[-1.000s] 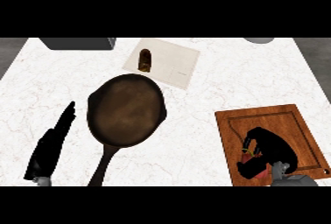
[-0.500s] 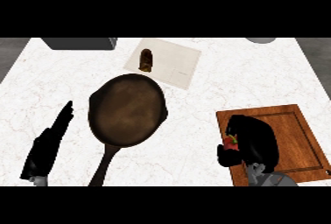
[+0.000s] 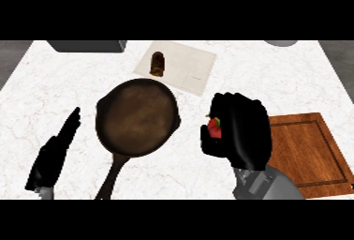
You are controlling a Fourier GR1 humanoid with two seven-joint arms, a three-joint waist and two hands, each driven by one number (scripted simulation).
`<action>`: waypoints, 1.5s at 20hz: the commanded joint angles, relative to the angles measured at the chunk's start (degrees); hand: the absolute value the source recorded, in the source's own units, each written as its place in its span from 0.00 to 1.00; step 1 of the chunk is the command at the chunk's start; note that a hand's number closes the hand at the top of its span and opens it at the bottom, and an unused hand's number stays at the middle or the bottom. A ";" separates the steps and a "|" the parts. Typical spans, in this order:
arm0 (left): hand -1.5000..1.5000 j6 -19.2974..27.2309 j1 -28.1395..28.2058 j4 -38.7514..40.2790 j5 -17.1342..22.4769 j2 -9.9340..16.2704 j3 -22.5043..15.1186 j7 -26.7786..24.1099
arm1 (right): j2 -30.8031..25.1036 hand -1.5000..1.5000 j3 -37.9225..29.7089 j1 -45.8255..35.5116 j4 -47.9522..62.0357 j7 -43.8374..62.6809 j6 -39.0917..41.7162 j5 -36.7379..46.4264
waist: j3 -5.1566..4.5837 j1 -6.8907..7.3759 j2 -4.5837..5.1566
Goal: Pick the bell pepper from the cutting board and place it in the pan
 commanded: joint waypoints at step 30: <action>0.50 -2.91 -8.11 0.43 -1.92 -2.39 -3.97 2.22 | 4.79 0.00 2.94 -32.49 62.03 -9.40 -31.72 -59.83 | 0.19 8.80 2.89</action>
